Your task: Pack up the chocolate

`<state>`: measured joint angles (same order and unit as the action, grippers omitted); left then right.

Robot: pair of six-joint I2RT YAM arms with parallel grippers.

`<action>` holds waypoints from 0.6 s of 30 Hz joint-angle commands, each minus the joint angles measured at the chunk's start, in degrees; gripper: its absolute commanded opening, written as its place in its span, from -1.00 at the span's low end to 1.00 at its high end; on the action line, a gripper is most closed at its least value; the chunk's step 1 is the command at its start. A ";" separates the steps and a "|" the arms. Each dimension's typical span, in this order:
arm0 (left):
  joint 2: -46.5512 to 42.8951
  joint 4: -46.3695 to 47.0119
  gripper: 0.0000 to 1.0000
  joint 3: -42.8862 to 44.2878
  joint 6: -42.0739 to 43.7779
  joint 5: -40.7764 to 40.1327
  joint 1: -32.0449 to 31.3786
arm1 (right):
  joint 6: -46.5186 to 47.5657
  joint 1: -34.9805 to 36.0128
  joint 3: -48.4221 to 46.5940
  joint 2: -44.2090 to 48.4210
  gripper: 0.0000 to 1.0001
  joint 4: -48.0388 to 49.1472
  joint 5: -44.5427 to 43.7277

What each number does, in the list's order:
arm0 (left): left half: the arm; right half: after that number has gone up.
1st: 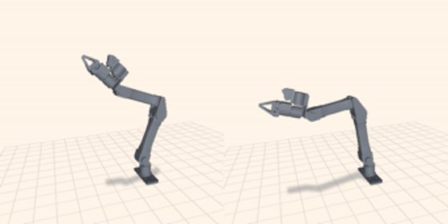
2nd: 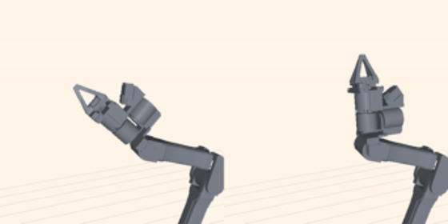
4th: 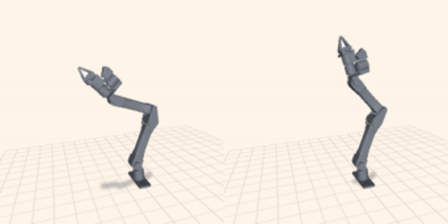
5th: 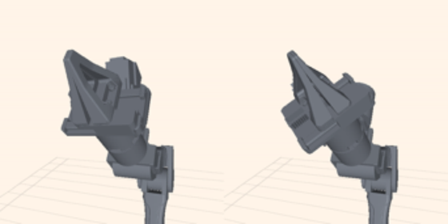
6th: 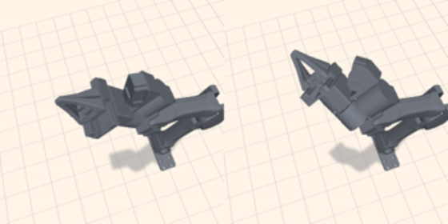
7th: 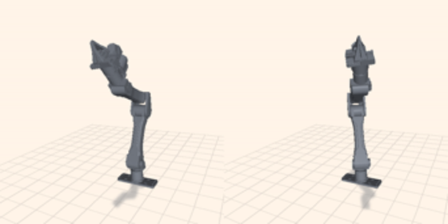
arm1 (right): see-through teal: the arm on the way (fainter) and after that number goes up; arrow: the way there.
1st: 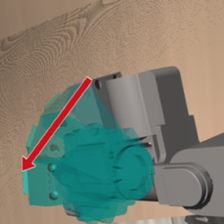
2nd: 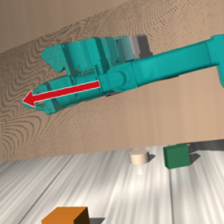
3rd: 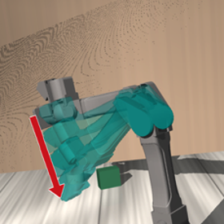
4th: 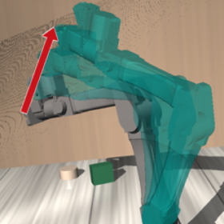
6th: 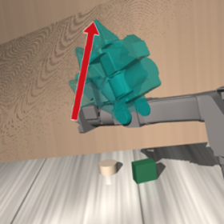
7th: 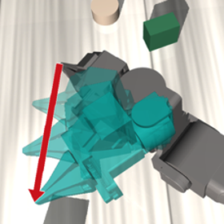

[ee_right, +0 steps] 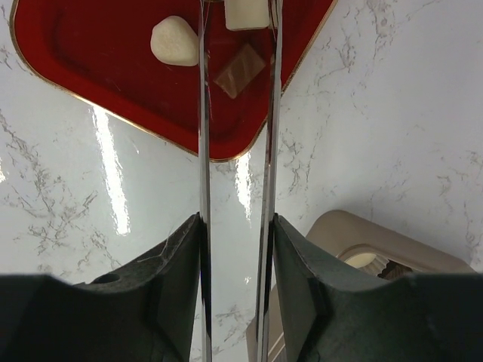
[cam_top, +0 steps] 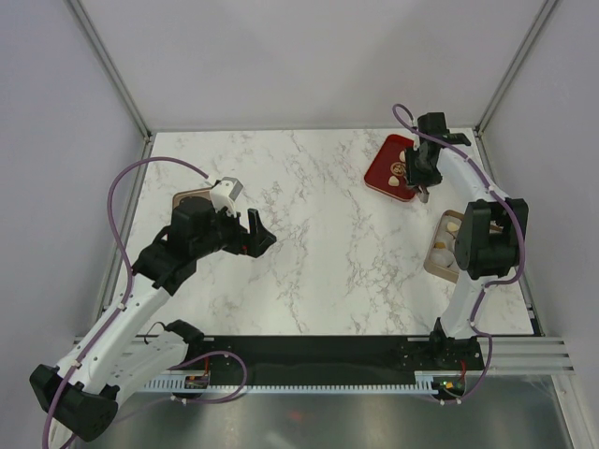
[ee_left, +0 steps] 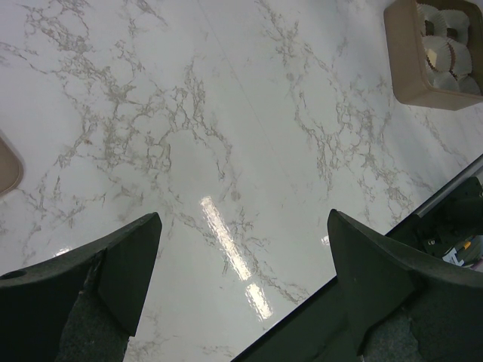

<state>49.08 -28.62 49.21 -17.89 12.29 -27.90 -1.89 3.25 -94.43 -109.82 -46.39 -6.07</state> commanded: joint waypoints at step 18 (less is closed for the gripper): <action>-1.00 0.67 0.98 0.97 1.10 -0.34 -0.31 | -4.61 -0.08 -2.33 5.05 -0.37 -5.90 0.88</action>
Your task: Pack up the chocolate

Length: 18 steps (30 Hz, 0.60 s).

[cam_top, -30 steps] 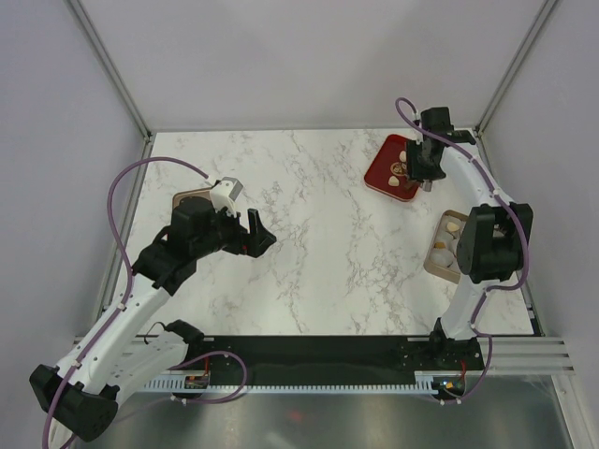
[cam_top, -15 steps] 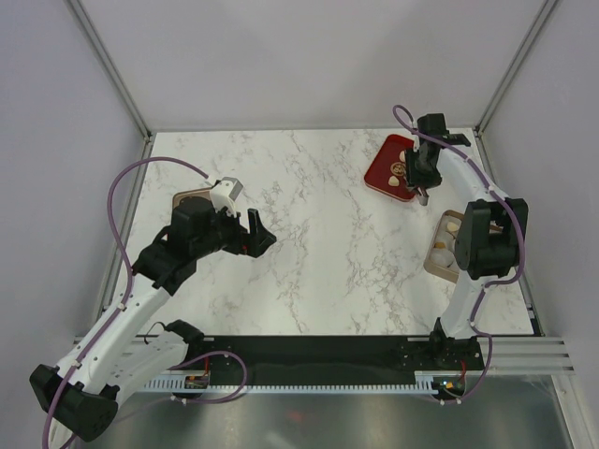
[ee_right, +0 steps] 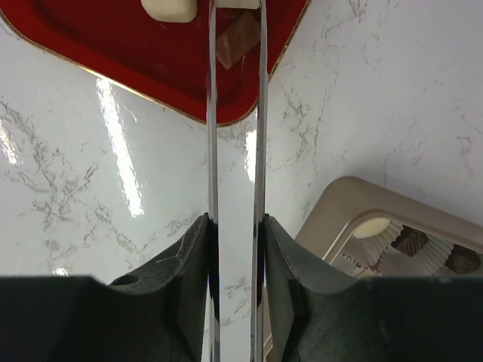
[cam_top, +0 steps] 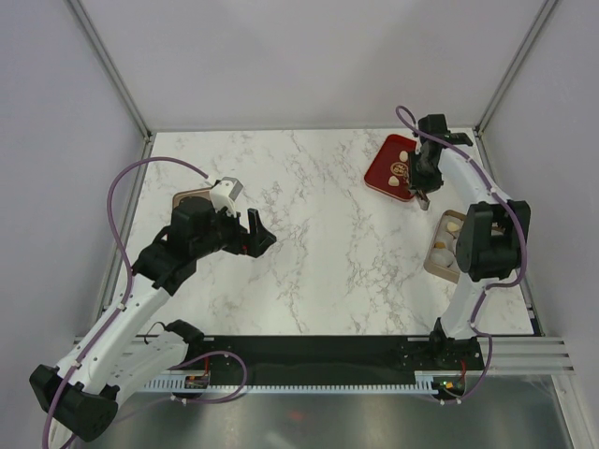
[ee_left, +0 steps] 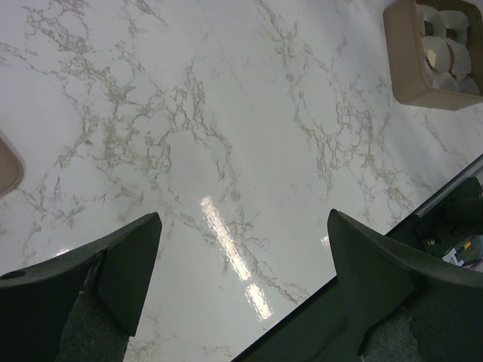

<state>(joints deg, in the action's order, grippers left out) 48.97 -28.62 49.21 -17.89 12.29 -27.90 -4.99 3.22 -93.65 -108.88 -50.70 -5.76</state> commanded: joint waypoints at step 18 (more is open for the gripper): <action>-1.77 0.58 0.98 1.24 0.84 0.18 -0.40 | -12.57 -9.99 7.59 26.34 -0.45 -12.85 -1.71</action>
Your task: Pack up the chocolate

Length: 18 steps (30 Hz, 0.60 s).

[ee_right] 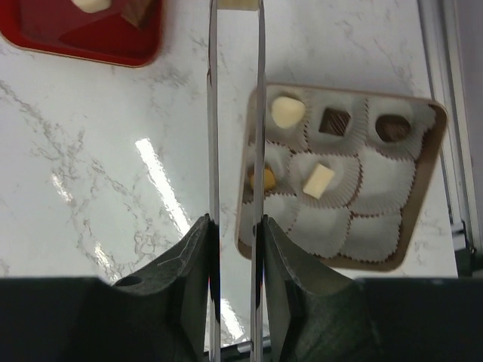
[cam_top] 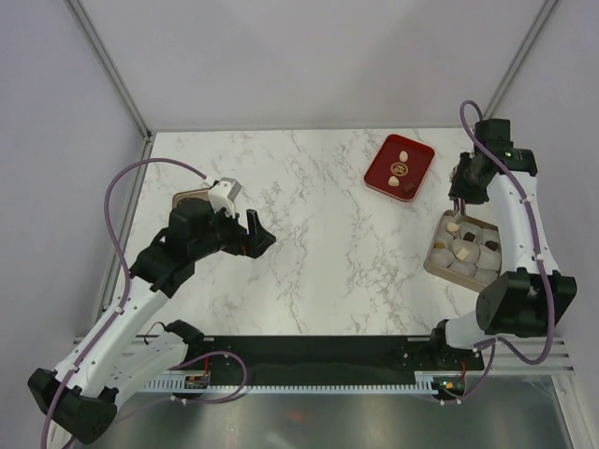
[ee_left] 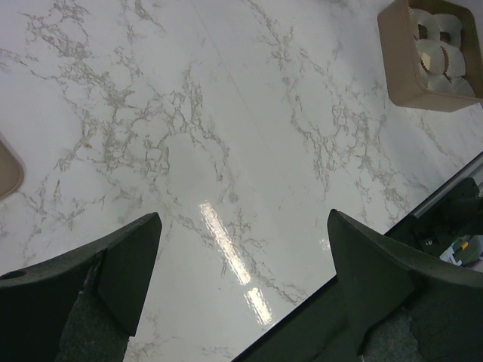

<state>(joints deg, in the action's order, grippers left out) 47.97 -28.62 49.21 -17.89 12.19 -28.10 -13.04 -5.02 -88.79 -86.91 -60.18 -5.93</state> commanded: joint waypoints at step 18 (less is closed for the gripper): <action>-5.16 0.58 0.99 0.54 1.28 -1.29 -0.20 | -13.85 -8.69 16.90 17.56 -0.40 -9.43 -13.58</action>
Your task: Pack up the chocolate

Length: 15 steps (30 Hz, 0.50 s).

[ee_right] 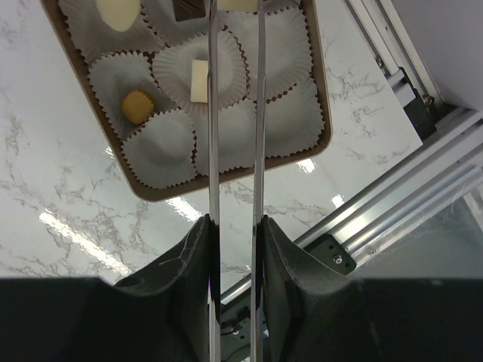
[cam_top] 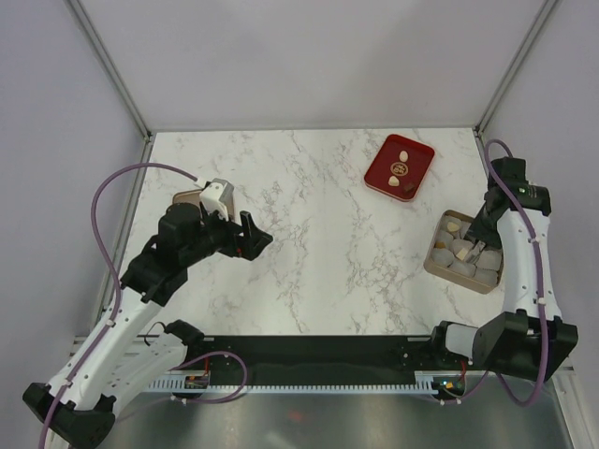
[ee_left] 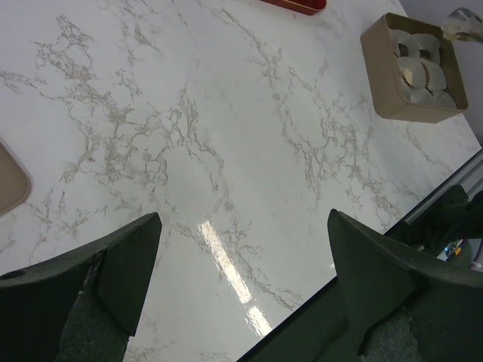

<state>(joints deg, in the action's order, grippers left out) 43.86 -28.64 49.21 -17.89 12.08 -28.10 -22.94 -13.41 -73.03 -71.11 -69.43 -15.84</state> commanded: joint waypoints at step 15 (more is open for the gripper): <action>1.67 0.34 0.99 0.18 1.19 -2.58 -1.35 | -4.04 -0.65 6.32 6.78 -0.37 -0.80 -8.96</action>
<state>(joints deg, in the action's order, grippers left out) 45.41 -28.67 49.21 -17.89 10.63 -29.12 -26.83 -13.69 -67.46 -65.10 -70.41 -22.11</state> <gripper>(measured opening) 0.993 0.371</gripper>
